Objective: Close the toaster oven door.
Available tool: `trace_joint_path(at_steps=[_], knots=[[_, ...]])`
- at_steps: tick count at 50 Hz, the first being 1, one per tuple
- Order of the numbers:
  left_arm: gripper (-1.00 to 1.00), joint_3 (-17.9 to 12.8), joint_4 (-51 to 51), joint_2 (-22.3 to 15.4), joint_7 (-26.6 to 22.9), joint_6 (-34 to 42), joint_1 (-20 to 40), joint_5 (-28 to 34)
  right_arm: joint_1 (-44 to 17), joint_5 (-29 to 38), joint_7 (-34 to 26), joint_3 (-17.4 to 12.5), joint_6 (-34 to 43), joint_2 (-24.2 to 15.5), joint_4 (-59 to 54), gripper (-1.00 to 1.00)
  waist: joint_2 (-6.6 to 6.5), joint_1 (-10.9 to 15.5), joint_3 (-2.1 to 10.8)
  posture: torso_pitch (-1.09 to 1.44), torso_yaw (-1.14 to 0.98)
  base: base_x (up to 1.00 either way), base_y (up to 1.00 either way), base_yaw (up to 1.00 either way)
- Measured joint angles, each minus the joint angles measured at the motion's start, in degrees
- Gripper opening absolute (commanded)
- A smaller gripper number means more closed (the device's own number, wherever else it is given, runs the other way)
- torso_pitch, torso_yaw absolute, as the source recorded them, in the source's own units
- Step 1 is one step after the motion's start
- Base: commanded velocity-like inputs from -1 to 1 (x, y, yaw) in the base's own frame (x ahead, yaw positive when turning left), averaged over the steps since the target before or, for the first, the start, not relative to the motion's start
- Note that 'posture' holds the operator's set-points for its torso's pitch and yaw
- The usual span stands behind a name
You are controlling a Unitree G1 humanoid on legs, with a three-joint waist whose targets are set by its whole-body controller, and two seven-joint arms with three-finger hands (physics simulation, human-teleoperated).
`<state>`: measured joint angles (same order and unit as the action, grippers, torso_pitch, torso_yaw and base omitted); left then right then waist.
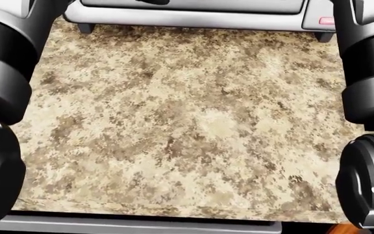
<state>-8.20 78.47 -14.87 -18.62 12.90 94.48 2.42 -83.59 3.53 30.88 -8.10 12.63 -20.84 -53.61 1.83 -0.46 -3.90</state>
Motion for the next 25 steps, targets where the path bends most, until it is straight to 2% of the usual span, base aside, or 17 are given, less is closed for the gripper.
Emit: trace_joint_path(at_steps=[17, 25], knots=[[1.0, -1.46, 0.96, 0.46, 0.62, -0.47, 0.36, 2.43, -0.2, -0.02, 0.05, -0.03, 0.07, -0.04, -0.23, 1.0, 0.13, 0.0, 0.15, 0.0, 0.0, 0.0, 0.0, 0.0], [1.0, -2.23, 1.61, 1.43, 6.31, 0.39, 0.93, 2.87, -0.06, -0.09, 0.02, -0.01, 0.35, -0.12, 0.27, 1.0, -0.18, -0.31, 0.1, 0.0, 0.0, 0.0, 0.0, 0.0]])
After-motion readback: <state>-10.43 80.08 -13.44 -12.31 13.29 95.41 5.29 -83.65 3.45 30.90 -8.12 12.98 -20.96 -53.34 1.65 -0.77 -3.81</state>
